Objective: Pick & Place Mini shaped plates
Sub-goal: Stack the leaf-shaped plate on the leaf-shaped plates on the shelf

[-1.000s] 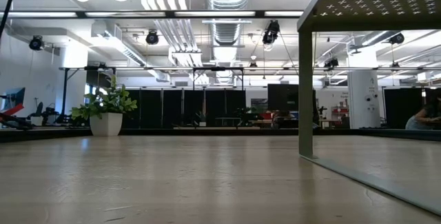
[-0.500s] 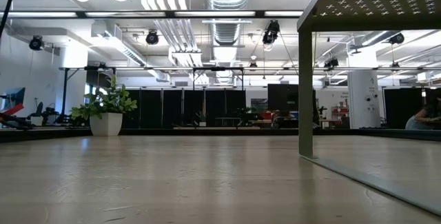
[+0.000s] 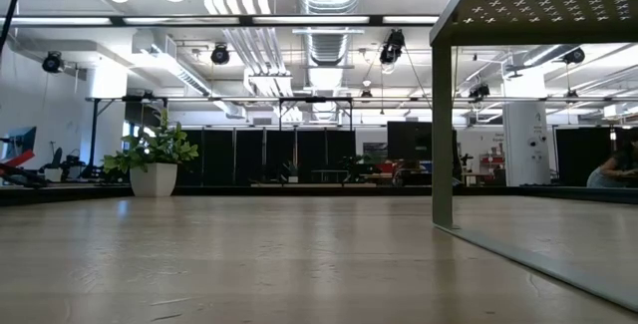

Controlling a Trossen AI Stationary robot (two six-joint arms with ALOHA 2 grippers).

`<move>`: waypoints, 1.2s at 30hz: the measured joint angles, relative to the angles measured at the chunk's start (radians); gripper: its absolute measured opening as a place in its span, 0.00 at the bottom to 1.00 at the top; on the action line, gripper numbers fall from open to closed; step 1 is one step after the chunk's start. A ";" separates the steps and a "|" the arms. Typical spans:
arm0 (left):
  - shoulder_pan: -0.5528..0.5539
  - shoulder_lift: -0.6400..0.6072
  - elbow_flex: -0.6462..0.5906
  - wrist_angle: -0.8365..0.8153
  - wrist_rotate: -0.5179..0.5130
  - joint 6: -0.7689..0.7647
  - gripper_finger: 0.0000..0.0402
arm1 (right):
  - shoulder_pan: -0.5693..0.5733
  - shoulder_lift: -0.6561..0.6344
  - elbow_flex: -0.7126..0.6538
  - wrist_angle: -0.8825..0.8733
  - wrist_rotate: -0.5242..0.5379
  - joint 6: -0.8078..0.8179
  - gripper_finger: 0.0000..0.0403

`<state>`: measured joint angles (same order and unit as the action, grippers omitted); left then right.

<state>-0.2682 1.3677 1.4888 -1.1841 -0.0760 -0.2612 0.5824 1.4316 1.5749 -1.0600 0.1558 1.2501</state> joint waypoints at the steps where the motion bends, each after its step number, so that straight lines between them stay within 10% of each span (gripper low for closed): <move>1: -0.009 -0.001 -0.009 -0.023 0.007 -0.014 0.25 | -0.008 -0.008 0.000 -0.001 0.011 -0.039 0.25; 18: -0.345 -0.001 -0.296 -0.006 0.252 -0.378 0.25 | -0.100 -0.132 0.002 0.001 0.036 -0.517 0.19; 36: -0.576 0.001 -0.718 0.681 0.346 -0.735 0.25 | -0.099 -0.148 0.002 -0.004 0.117 -0.575 0.20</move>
<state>-0.8441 1.3682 0.7709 -0.5032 0.2703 -0.9967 0.4835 1.2839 1.5772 -1.0640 0.2729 0.6754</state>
